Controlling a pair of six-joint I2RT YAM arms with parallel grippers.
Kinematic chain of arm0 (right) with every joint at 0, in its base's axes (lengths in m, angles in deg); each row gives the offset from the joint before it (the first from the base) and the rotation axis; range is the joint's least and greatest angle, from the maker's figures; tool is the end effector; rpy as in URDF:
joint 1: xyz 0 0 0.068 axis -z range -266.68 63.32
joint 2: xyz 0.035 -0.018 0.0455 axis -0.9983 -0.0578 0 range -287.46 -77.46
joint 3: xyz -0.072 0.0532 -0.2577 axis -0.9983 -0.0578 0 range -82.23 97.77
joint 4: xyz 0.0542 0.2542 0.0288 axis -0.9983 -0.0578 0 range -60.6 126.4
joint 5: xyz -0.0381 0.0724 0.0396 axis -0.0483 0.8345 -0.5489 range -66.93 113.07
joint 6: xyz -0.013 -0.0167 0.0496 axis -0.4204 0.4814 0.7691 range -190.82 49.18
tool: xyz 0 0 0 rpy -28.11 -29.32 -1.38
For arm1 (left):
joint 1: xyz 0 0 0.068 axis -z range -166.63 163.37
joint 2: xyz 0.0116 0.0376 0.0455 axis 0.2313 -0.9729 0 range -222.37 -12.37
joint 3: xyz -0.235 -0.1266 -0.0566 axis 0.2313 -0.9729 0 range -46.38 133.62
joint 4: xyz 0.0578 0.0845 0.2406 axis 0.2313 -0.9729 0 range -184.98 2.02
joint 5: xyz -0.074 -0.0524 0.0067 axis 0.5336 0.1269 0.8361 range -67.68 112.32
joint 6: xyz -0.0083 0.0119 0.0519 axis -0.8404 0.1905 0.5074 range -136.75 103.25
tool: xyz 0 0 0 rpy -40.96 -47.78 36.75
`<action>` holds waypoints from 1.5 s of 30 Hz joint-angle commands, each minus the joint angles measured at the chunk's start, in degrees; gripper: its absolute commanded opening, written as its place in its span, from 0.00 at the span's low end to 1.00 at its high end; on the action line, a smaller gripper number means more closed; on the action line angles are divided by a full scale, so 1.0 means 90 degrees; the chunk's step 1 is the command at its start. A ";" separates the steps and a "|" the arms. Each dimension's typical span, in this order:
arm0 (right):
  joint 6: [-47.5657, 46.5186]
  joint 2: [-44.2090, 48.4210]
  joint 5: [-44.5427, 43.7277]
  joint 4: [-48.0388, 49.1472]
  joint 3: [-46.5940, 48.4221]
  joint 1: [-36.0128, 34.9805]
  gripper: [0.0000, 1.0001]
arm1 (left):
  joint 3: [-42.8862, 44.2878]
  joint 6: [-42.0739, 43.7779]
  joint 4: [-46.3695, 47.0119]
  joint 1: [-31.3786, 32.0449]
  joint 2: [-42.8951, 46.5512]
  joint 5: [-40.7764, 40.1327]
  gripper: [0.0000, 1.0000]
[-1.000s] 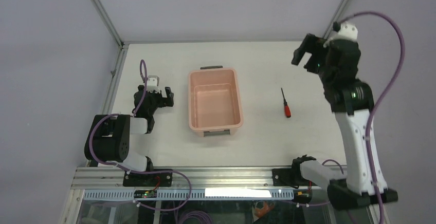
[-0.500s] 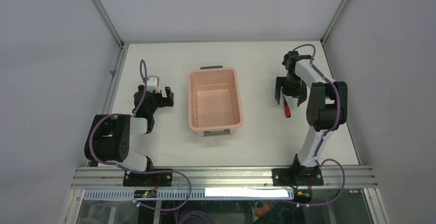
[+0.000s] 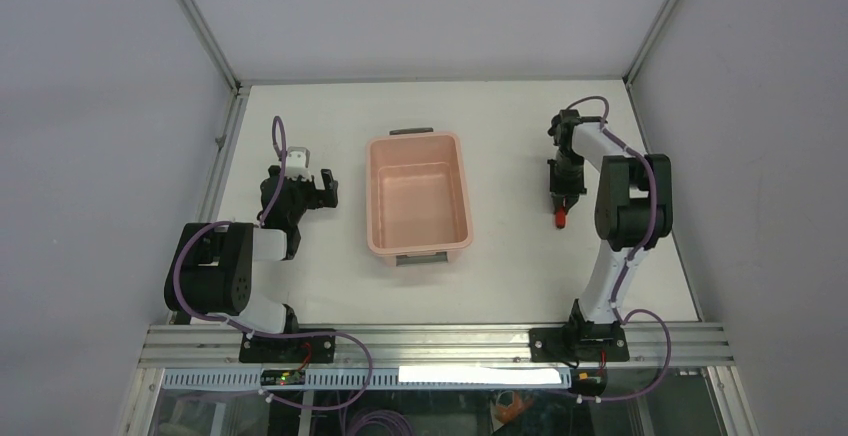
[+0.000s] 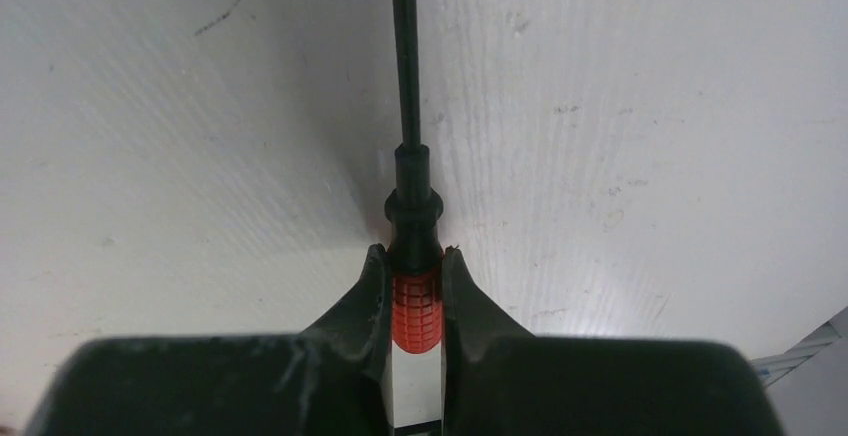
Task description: Put the screwdriver in the bin
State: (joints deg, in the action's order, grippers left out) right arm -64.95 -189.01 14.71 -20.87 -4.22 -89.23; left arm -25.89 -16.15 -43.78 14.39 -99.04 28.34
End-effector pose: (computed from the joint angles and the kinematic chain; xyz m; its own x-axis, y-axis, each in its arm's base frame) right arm 0.3526 0.0105 0.1645 -0.9984 0.0571 -0.0008 0.0566 0.9877 -0.1461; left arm 0.2598 -0.0083 0.1363 -0.3730 0.0171 -0.9277 0.1188 0.9925 -0.0295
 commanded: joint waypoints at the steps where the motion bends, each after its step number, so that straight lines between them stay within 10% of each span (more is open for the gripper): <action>1: 0.0064 0.1021 -0.0191 -0.0541 0.0300 0.0029 0.00 | 0.0096 -0.0054 0.0406 -0.0063 0.0011 0.0072 0.99; 12: 0.0881 0.2231 -0.0063 -0.2244 0.1756 -0.0358 0.00 | 0.0096 -0.0054 0.0406 -0.0063 0.0011 0.0072 0.99; 19: 0.1826 0.2567 0.0158 -0.1100 0.2410 -0.2601 0.00 | 0.0096 -0.0054 0.0406 -0.0063 0.0011 0.0072 0.99; 28: 0.2129 0.1221 -0.0938 0.0172 0.3167 -0.5103 0.00 | 0.0096 -0.0054 0.0406 -0.0063 0.0011 0.0072 0.99; 45: 0.3109 -0.0625 -0.0992 0.1278 0.1759 -0.5760 0.00 | 0.0096 -0.0054 0.0406 -0.0063 0.0011 0.0072 0.99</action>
State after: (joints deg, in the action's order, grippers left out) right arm -41.63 -195.21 7.22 -15.19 14.49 -140.44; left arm -25.89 -16.15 -43.78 14.39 -99.04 28.34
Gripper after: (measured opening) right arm 0.198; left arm 0.991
